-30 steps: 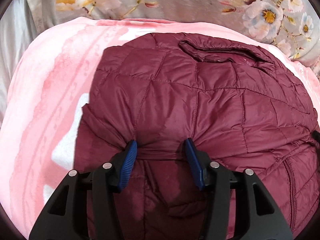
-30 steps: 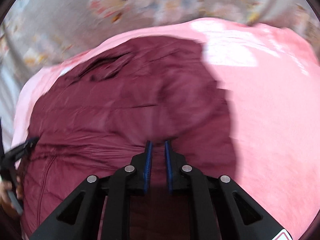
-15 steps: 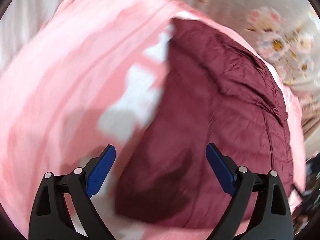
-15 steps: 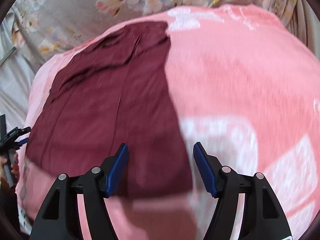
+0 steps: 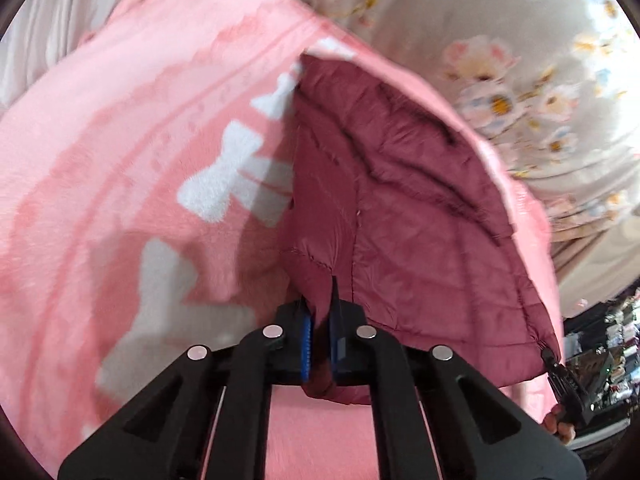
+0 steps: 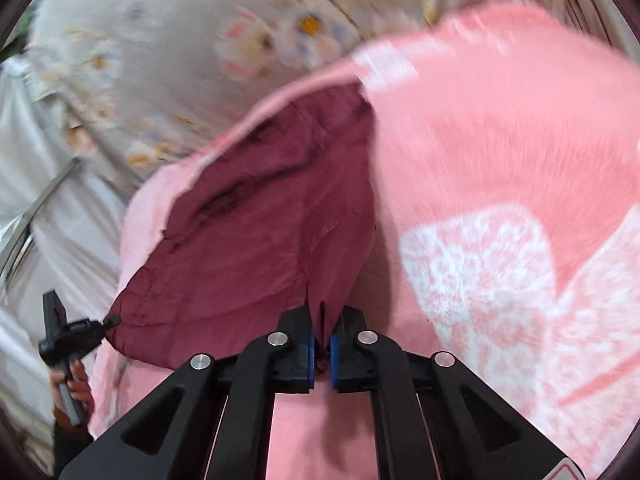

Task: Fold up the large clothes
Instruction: 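Grasp the folded jacket edge with both grippers and fold it over again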

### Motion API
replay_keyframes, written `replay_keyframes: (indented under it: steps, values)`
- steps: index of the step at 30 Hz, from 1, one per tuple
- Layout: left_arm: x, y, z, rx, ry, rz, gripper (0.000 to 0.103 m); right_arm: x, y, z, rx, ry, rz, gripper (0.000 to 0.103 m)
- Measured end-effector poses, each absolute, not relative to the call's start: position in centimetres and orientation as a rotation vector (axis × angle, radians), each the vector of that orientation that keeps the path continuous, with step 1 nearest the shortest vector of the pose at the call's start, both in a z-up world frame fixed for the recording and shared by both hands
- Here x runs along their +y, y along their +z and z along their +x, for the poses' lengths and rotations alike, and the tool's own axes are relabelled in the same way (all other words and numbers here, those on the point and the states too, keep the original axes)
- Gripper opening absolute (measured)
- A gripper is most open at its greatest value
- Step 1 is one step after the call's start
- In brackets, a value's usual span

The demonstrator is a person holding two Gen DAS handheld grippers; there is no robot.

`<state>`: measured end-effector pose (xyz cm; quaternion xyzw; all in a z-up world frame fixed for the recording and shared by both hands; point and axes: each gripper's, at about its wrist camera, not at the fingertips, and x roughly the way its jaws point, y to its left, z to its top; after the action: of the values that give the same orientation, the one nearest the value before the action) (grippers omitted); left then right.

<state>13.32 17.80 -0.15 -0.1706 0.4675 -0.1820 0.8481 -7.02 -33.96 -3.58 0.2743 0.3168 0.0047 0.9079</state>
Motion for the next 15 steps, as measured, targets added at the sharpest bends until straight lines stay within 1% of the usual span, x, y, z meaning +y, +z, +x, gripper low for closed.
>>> replay_keyframes:
  steps: [5,8,11,14,15]
  values:
    - [21.0,6.4,6.7,0.878,-0.452,-0.411,0.004,-32.2,4.2,-13.0,0.481,0.057,0.454,0.004]
    - [22.0,10.7,4.6,0.775,-0.464,-0.418,0.004,-32.1,8.4,-14.7,0.356,0.033,0.429,0.004]
    - [21.5,14.1,5.4,0.683,-0.458,-0.406,0.005,-33.3,11.2,-12.2,0.259,0.014,0.469,0.004]
    - [18.5,15.5,9.6,0.664,-0.417,-0.338,0.005,-34.1,11.6,-7.4,0.255,-0.035,0.483,0.004]
    - [17.4,15.4,11.3,0.666,-0.388,-0.306,0.005,-34.5,11.4,-4.6,0.273,-0.058,0.489,0.004]
